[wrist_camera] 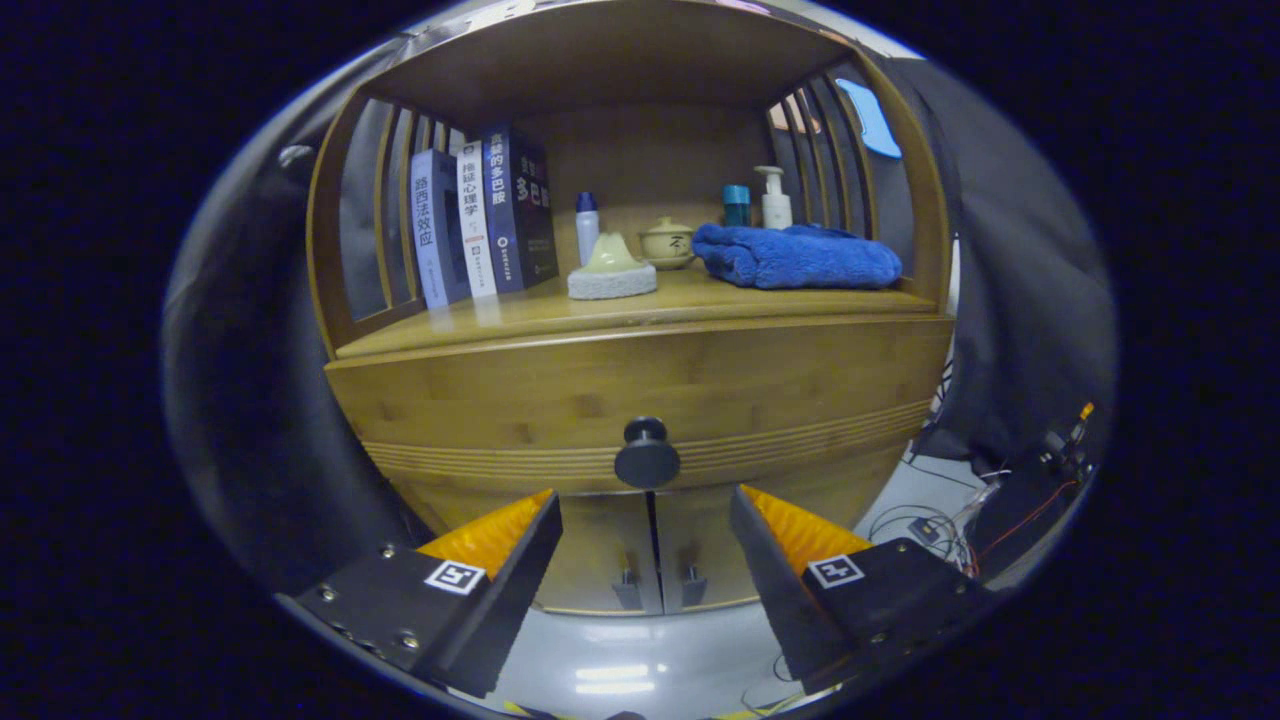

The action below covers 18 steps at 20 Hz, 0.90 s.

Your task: Pull open the drawer, take out the items inside it, and place them on the countertop above the cabinet.

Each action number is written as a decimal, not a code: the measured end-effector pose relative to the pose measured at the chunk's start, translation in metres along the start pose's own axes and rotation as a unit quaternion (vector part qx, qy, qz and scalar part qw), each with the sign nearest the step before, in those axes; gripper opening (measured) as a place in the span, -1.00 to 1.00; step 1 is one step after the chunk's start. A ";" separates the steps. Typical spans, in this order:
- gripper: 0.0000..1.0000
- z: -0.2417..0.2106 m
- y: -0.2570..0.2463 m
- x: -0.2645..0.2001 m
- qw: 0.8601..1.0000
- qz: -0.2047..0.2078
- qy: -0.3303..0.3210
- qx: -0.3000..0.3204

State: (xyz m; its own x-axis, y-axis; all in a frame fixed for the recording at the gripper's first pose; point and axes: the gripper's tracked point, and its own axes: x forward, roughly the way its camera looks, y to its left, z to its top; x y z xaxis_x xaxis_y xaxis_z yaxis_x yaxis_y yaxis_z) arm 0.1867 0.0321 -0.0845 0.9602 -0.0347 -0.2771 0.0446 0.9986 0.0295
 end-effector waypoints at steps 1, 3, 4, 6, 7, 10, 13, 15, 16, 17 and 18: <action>1.00 0.002 -0.003 -0.013 1.000 -0.005 0.000 -0.002; 1.00 0.013 -0.005 -0.039 1.000 -0.006 -0.014 0.002; 1.00 0.019 -0.004 -0.052 1.000 -0.003 -0.022 0.003; 1.00 0.030 -0.006 -0.076 0.999 -0.004 -0.036 -0.001; 1.00 0.034 -0.008 -0.087 0.999 -0.007 -0.038 -0.004; 1.00 0.046 -0.009 -0.121 0.999 -0.006 -0.046 -0.015; 1.00 0.068 0.000 -0.152 0.998 0.007 -0.064 -0.013; 1.00 0.083 0.005 -0.168 0.997 0.013 -0.072 -0.017; 1.00 0.089 0.005 -0.177 0.997 0.013 -0.072 -0.018; 1.00 0.095 0.005 -0.186 0.997 0.014 -0.075 -0.018; 1.00 0.103 0.006 -0.194 0.997 0.014 -0.080 -0.016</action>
State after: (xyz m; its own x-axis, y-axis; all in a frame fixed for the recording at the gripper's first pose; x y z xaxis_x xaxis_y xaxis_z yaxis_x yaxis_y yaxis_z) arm 0.0289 0.0405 0.0687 0.9928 -0.0105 -0.1197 0.0109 0.9999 0.0032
